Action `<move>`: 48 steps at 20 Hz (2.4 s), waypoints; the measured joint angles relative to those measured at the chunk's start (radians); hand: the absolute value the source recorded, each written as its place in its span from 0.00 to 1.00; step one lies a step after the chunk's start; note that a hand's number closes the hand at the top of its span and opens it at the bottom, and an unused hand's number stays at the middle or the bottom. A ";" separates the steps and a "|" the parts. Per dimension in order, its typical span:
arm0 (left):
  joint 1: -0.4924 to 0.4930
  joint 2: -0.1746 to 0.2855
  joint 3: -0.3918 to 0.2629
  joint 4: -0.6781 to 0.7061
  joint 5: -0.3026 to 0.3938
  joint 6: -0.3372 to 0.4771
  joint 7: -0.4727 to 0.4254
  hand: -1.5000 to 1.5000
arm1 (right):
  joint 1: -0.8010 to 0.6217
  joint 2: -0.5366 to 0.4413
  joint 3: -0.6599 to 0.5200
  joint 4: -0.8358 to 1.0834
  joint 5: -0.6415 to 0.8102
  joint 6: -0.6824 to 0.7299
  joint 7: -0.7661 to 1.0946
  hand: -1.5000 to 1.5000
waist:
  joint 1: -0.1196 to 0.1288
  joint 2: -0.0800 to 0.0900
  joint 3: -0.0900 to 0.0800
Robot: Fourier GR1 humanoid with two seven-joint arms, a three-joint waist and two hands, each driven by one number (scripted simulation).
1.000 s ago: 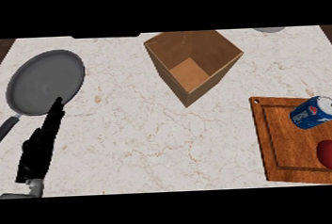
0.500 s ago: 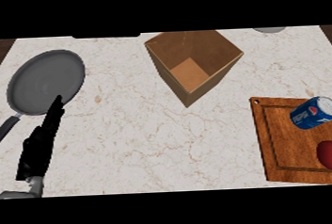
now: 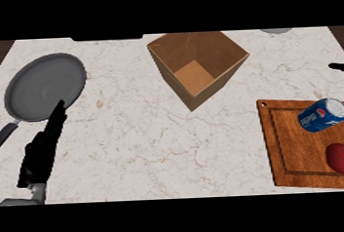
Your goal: Pick the can from the cutting board and place it in the cardboard box
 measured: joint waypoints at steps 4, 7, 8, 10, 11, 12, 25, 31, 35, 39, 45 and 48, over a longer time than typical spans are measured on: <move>0.006 -0.013 0.018 -0.022 -0.018 -0.010 0.015 0.50 | 0.029 0.038 -0.037 -0.039 0.044 0.007 0.055 0.00 | -0.001 0.000 0.000; -0.003 -0.026 0.031 -0.027 -0.033 -0.016 0.031 0.50 | 0.053 0.060 -0.055 -0.053 0.089 0.013 0.071 0.00 | -0.002 0.000 0.001; -0.005 -0.030 0.033 -0.032 -0.039 -0.019 0.040 0.50 | 0.048 0.072 -0.057 -0.040 0.109 0.018 0.071 0.00 | -0.001 0.000 0.001; 0.003 -0.032 0.042 -0.033 -0.044 -0.033 0.035 0.50 | 0.053 0.081 -0.065 -0.037 0.138 0.032 0.069 0.00 | -0.001 0.000 0.000; -0.003 -0.041 0.043 -0.020 -0.054 -0.033 0.029 0.50 | 0.046 0.087 -0.072 -0.022 0.156 0.039 0.062 0.00 | 0.000 0.001 0.001; -0.008 -0.055 0.042 0.006 -0.064 -0.033 0.010 0.50 | 0.043 0.094 -0.080 -0.015 0.169 0.045 0.060 0.00 | -0.001 0.001 0.001; 0.007 -0.086 0.109 -0.038 -0.098 -0.100 0.033 0.50 | 0.069 0.237 -0.155 -0.002 0.334 0.038 0.031 0.00 | 0.000 0.001 0.001; -0.007 -0.125 0.122 0.006 -0.135 -0.113 0.006 0.50 | 0.074 0.290 -0.180 0.018 0.407 0.036 0.001 0.00 | 0.000 0.001 0.001; 0.020 -0.137 0.132 -0.024 -0.146 -0.129 0.008 0.50 | 0.063 0.313 -0.201 0.038 0.440 0.050 -0.012 0.00 | 0.001 0.001 0.001; 0.014 -0.151 0.146 -0.033 -0.158 -0.139 0.021 0.50 | 0.036 0.350 -0.201 0.099 0.497 0.030 -0.043 0.00 | 0.002 0.001 0.001; 0.021 -0.165 0.162 -0.054 -0.179 -0.154 0.031 0.50 | 0.031 0.366 -0.211 0.104 0.551 0.060 -0.052 1.00 | 0.001 0.001 0.001; 0.012 -0.173 0.168 -0.037 -0.189 -0.159 0.022 0.50 | 0.033 0.381 -0.220 0.129 0.564 0.051 -0.083 1.00 | 0.001 -0.001 -0.002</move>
